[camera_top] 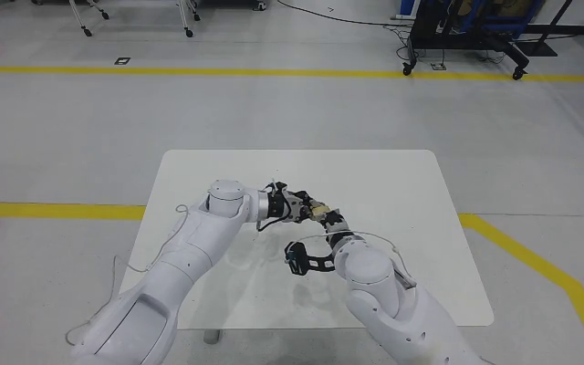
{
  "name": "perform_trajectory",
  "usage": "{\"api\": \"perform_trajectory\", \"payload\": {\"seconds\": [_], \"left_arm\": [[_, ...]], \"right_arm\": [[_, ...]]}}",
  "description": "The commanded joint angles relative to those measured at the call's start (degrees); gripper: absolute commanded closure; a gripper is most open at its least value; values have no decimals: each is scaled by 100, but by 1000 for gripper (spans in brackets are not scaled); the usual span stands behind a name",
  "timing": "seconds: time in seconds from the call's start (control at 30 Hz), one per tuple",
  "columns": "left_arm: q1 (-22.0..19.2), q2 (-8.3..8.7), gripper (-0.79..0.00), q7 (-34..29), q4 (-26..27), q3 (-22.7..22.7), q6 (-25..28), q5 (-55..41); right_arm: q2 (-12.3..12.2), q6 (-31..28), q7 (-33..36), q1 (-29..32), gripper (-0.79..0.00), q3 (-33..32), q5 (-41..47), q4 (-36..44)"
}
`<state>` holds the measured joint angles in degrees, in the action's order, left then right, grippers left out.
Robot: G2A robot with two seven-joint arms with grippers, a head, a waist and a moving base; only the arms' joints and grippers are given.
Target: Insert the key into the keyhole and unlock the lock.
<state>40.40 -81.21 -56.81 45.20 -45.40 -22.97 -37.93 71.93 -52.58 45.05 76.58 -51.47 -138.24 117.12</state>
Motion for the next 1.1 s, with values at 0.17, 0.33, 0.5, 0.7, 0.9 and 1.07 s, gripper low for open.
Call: {"api": "perform_trajectory", "payload": {"seconds": [0.17, 0.33, 0.5, 0.7, 0.9, 1.07], "left_arm": [[3, 4, 0, -7, -18, -68, -1, -10], [17, 8, 0, 10, -11, -114, -3, -12], [40, 13, 0, 20, 13, -159, 2, -13], [63, 22, 0, 68, 50, -212, -2, 6], [151, 51, 0, 279, 214, -331, 271, 61], [259, 99, 0, 299, 377, -454, 343, 77]], "right_arm": [[-31, 109, -191, 240, -690, -231, -40, 399], [-97, 329, -715, 562, -785, -593, 125, 830], [-204, 447, -1401, 906, -785, -1236, 334, 1042], [-204, 447, -1401, 906, -785, -1236, 334, 1042], [-206, 501, -1851, 964, -785, -1353, 800, 950], [-259, 63, -3247, 934, -785, -2287, 2619, 231]]}}
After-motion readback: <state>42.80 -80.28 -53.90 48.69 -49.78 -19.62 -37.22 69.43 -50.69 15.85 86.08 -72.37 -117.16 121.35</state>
